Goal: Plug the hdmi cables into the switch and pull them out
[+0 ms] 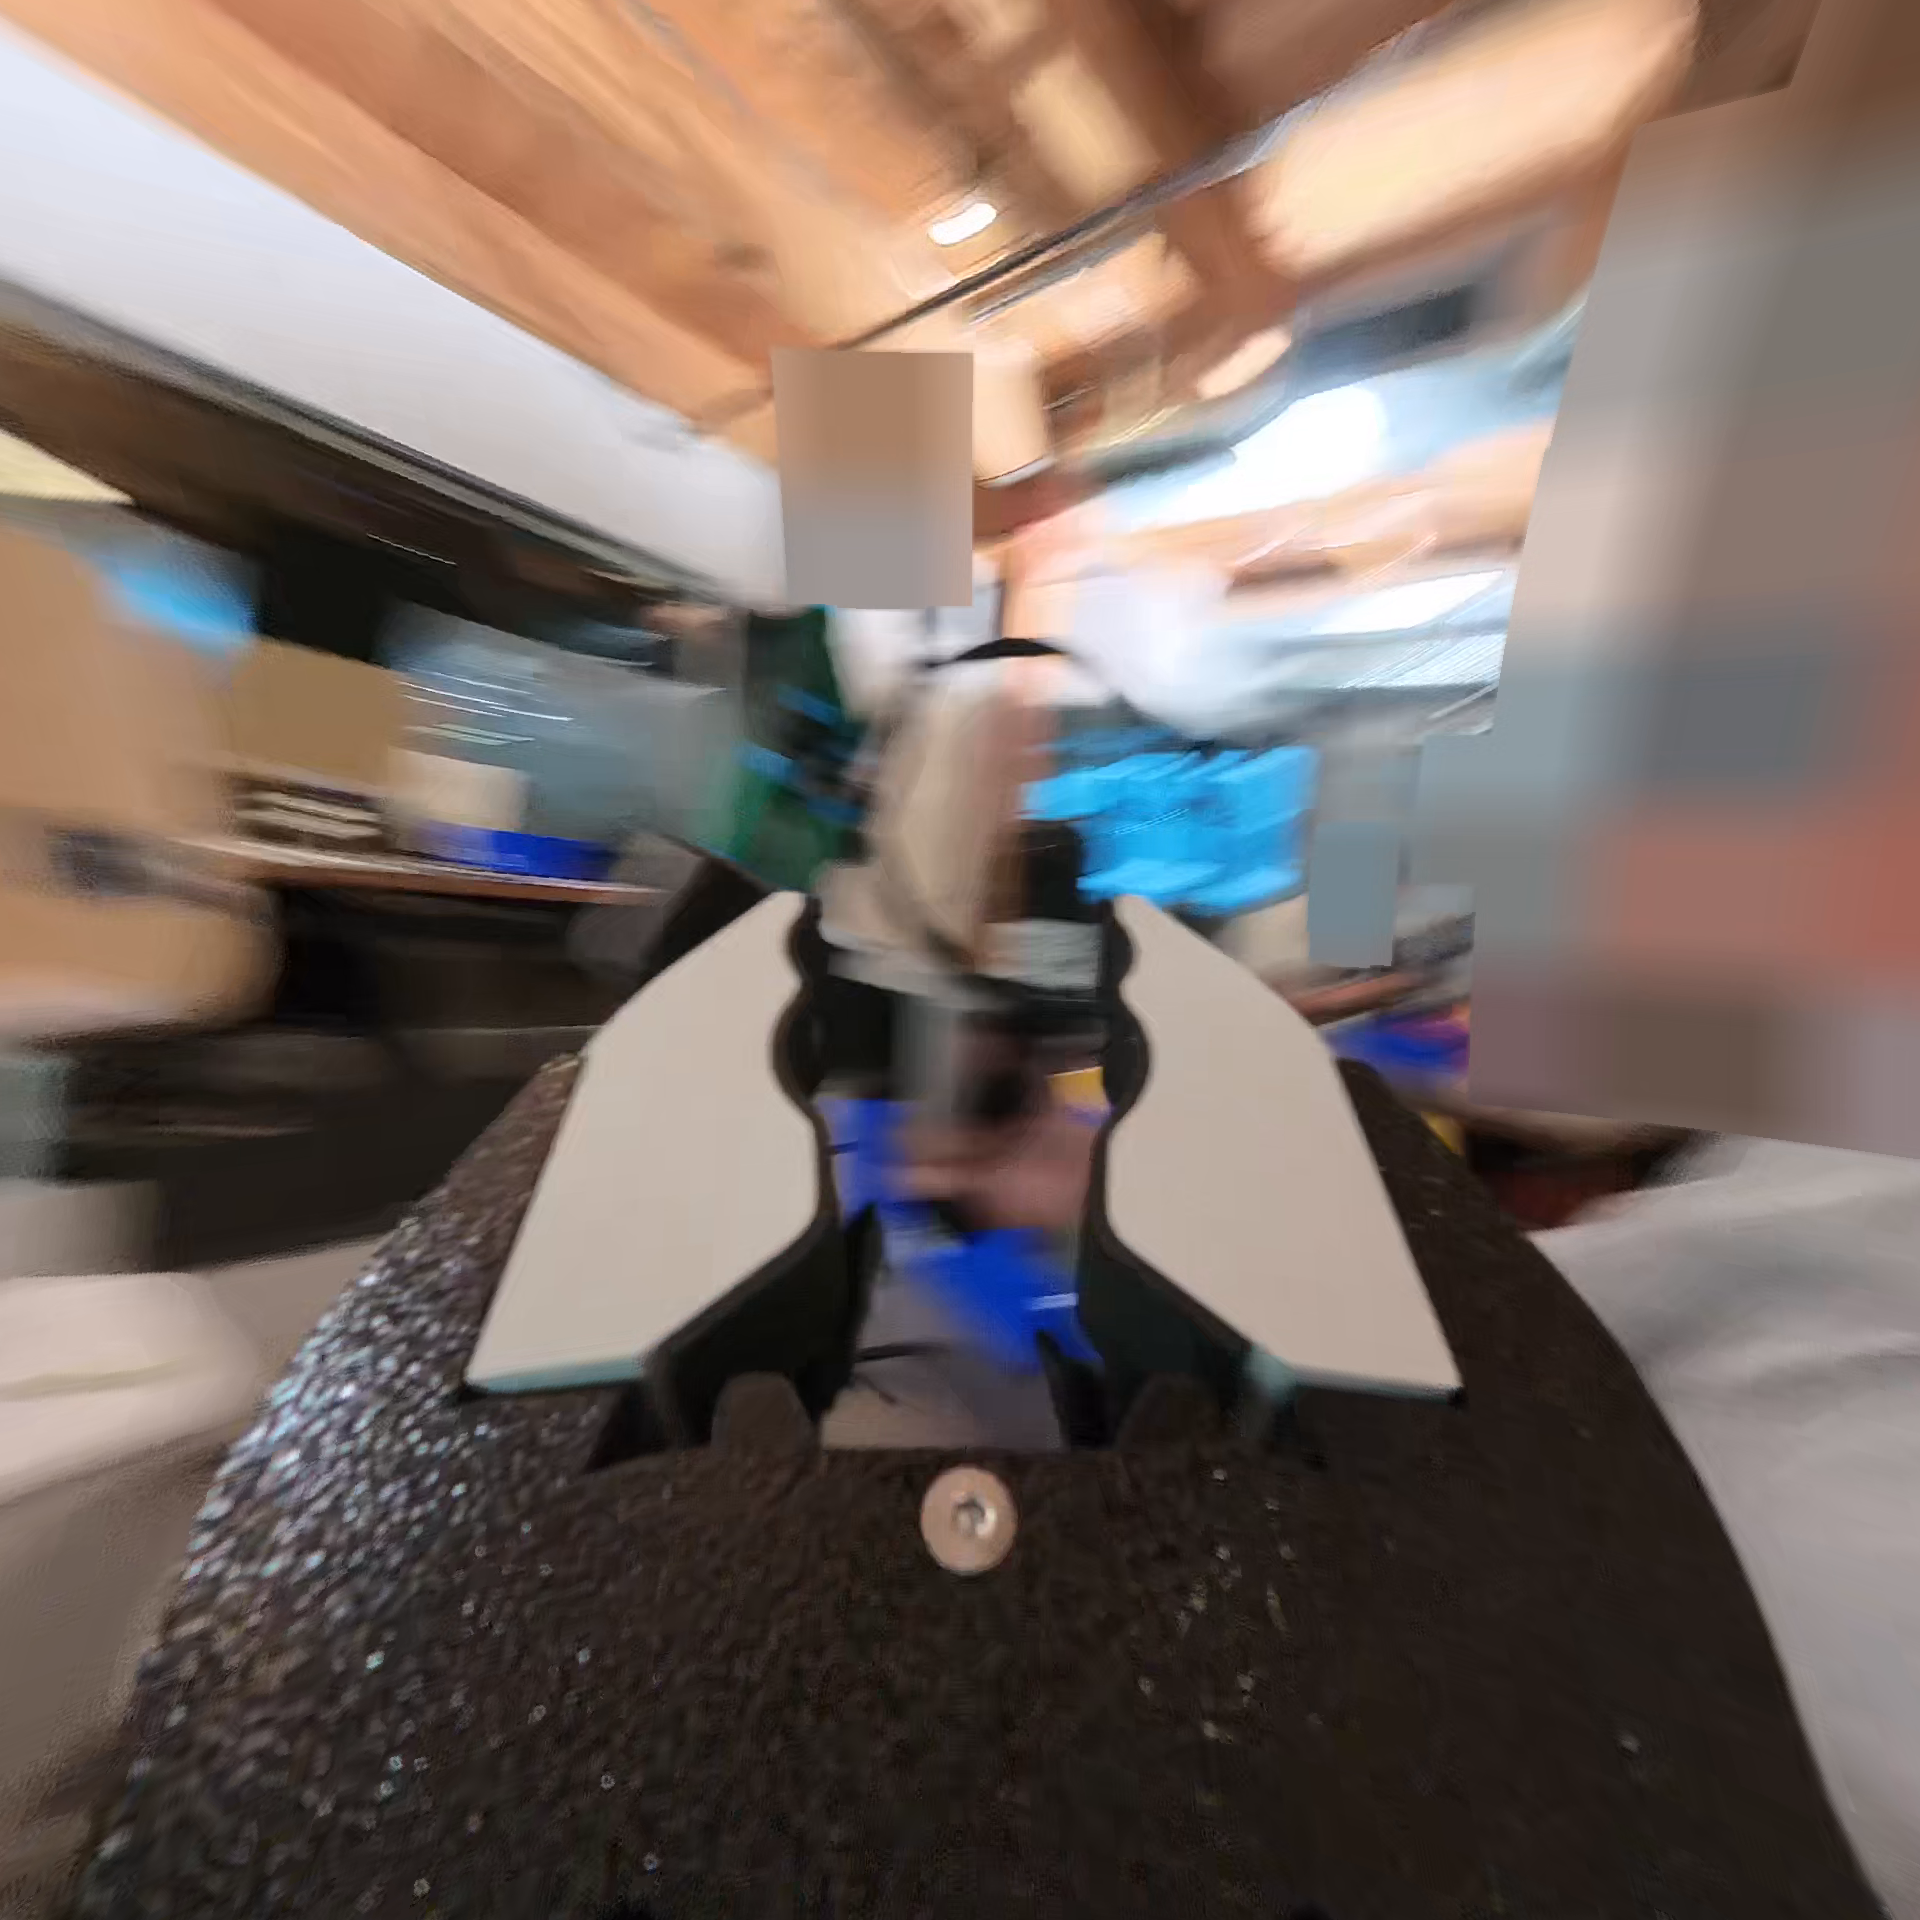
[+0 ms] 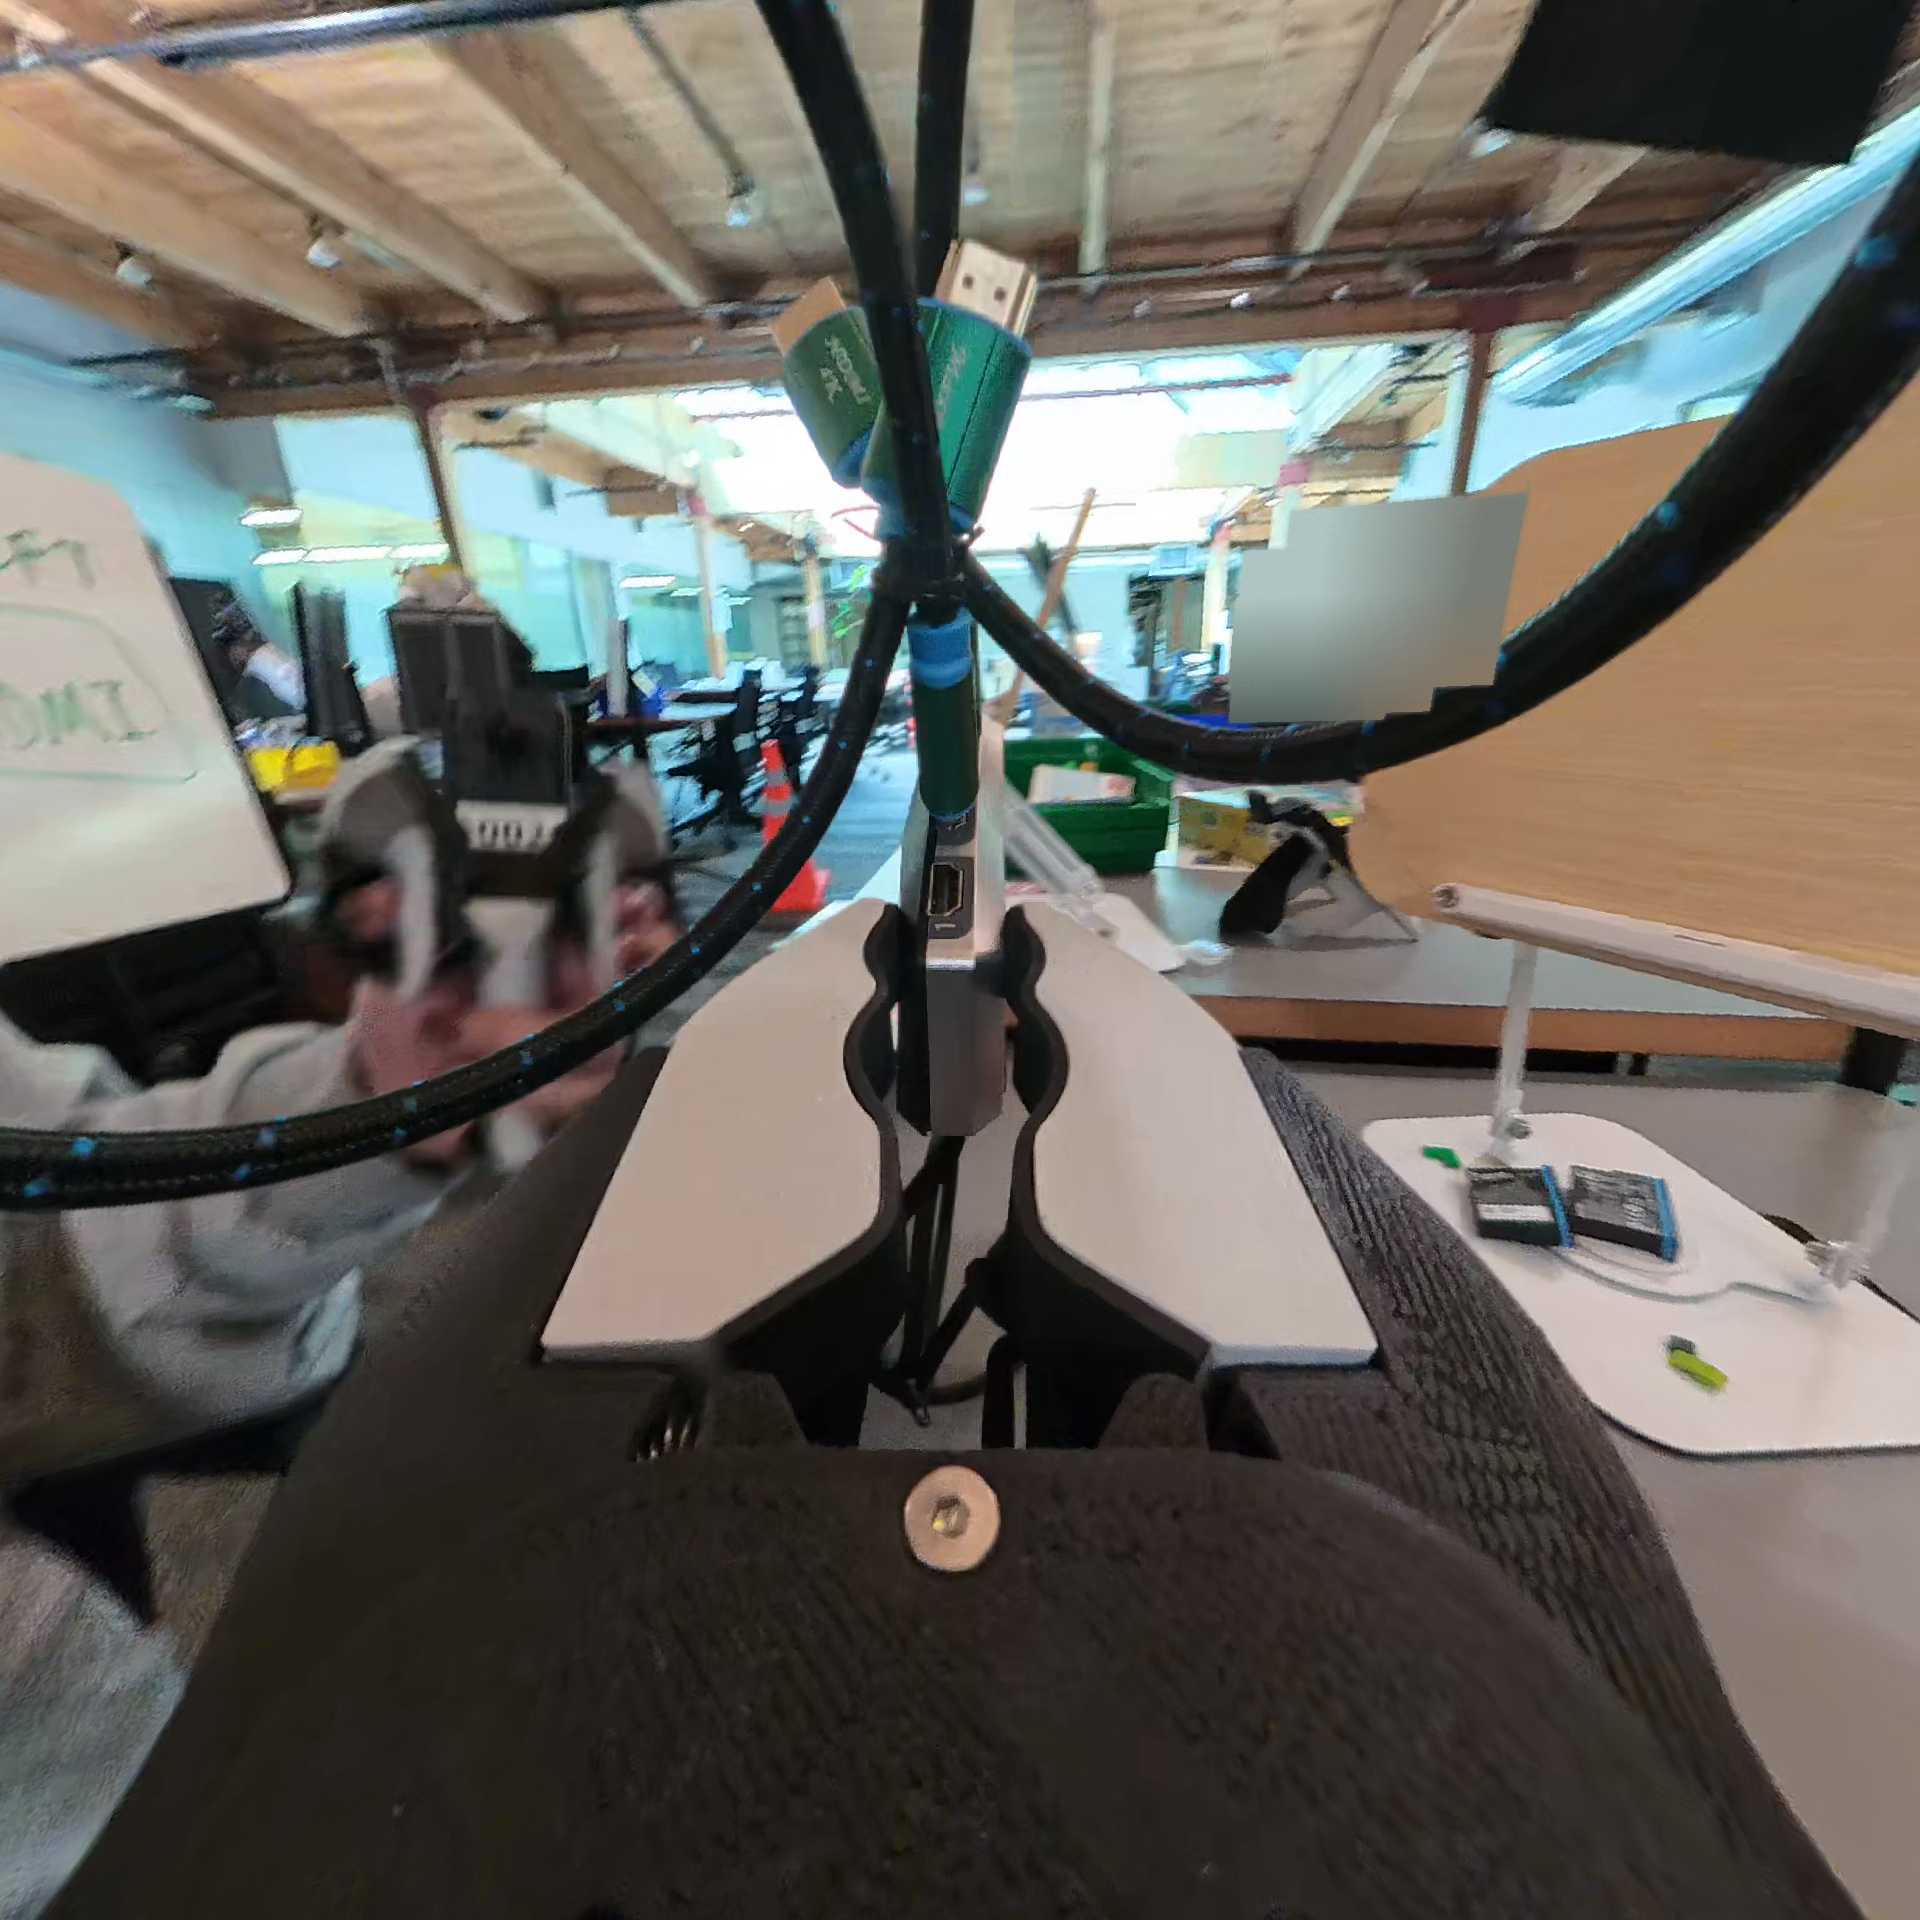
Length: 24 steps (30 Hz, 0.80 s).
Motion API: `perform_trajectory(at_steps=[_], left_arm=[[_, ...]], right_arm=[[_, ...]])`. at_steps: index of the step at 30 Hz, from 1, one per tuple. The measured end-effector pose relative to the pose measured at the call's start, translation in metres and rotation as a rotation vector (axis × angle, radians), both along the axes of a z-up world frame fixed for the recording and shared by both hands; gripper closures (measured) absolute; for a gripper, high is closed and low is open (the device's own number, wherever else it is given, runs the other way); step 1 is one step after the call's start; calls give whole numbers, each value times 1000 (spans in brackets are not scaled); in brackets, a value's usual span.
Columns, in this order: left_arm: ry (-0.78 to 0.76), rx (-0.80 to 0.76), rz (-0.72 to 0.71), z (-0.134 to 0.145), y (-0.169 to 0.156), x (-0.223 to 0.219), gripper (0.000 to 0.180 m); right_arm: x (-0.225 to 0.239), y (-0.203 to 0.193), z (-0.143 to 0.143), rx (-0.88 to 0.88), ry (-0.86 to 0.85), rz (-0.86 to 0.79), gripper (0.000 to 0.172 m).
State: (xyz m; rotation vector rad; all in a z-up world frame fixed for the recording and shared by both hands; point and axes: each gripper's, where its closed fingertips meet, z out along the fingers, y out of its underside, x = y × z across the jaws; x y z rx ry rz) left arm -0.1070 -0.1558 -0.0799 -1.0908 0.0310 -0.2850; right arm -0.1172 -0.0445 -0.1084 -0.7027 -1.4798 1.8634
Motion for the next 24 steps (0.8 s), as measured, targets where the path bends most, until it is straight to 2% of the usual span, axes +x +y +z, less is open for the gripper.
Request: perform_trajectory(at_steps=[1,2,4,6,8,10,14,16,18,21,24], left_arm=[[95,-42,104,0,3,-5,119],[172,-99,182,-2,9,-9,106],[308,-231,219,-15,26,-7,85],[406,-380,163,-37,45,2,73],[468,-513,61,-60,58,15,72],[518,-600,-5,-78,66,24,80],[540,-618,-49,-91,72,32,109],[516,-602,-60,-93,74,33,121],[486,-523,-89,-86,72,39,133],[459,-430,-116,-75,68,45,141],[484,-475,-108,-85,70,47,141]], right_arm=[[4,-6,-3,27,-1,44,154],[8,-12,-5,54,-2,92,154],[19,-25,-11,106,0,197,154],[28,-37,-18,160,2,285,154],[36,-47,-25,210,20,346,154],[42,-55,-29,245,41,386,154],[49,-62,-30,264,81,425,154],[51,-62,-29,250,93,443,154],[52,-61,-28,241,92,455,154],[53,-62,-35,278,84,465,154],[55,-61,-37,277,95,480,154]])
